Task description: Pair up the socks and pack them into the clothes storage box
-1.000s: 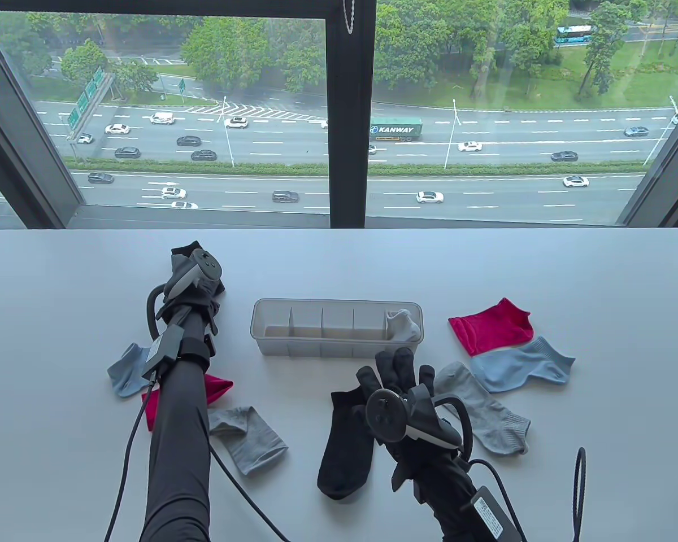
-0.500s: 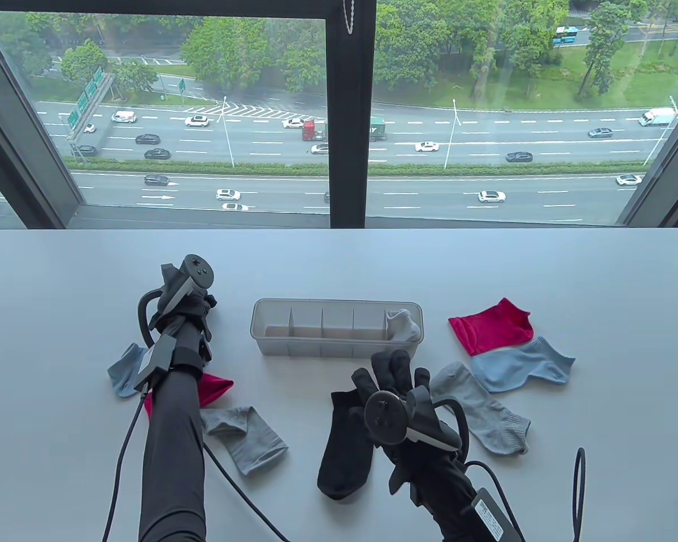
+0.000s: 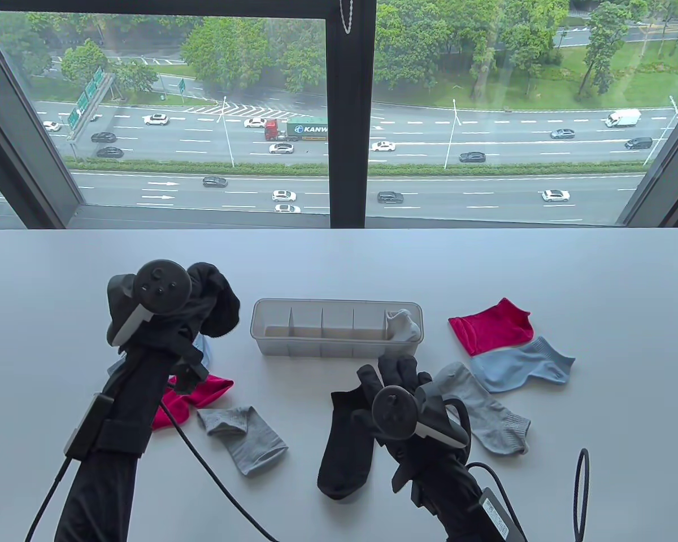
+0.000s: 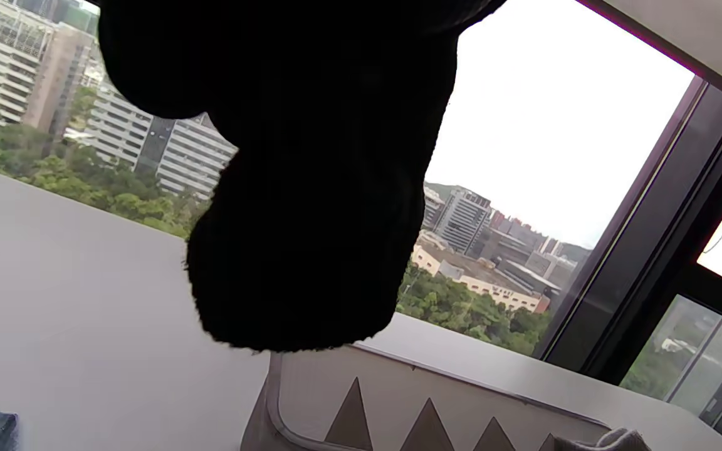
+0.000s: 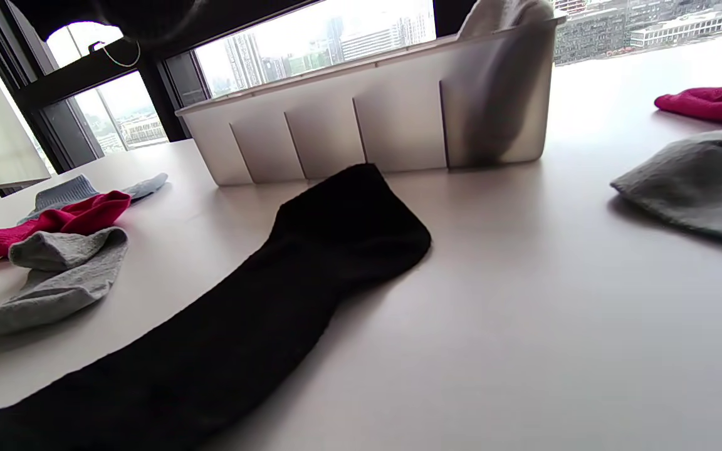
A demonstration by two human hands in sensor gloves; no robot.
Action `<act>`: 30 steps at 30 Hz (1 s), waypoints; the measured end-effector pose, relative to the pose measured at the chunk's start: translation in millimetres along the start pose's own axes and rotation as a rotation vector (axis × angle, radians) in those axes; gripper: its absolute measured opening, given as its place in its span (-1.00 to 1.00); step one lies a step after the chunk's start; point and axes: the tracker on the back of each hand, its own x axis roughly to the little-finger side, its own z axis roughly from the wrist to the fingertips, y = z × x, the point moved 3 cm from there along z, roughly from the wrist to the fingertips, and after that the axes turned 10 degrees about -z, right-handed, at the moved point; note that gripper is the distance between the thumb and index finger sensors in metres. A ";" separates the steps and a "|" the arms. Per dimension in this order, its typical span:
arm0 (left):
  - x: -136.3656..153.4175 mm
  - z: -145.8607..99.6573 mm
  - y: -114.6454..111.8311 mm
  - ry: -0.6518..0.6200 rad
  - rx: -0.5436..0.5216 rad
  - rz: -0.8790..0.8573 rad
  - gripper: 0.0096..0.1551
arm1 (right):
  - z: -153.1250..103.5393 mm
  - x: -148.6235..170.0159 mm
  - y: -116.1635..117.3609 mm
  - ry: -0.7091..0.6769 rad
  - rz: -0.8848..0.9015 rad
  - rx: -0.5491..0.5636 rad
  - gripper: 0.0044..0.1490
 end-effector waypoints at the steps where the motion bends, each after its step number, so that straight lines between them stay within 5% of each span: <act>1: -9.5 -6.4 -8.3 -0.028 0.009 -0.038 -0.47 | -0.9 0.6 -2.1 -0.002 0.012 0.009 0.04; 7: -60.0 -41.3 -82.6 -0.132 0.111 -0.269 -0.51 | -7.7 3.1 -14.1 -0.053 0.157 0.066 0.25; 12: -63.1 -54.9 -127.9 -0.134 0.165 -0.355 -0.54 | -7.5 -6.6 -14.7 -0.172 0.337 0.022 0.37; 17: -59.7 -59.2 -149.9 -0.145 0.206 -0.453 -0.54 | -2.0 -20.1 -0.6 -0.236 0.423 -0.066 0.45; 20: -54.0 -61.8 -152.1 -0.123 0.208 -0.433 -0.54 | -2.6 -5.0 -9.9 -0.062 0.407 0.221 0.12; 26: -28.9 -65.1 -146.7 -0.021 0.148 -0.355 -0.51 | -7.3 42.0 -9.8 0.040 0.704 0.280 -0.21; 30: -36.6 -67.2 -155.3 -0.074 0.181 -0.189 -0.16 | -7.4 55.8 -3.2 0.092 0.856 0.238 -0.33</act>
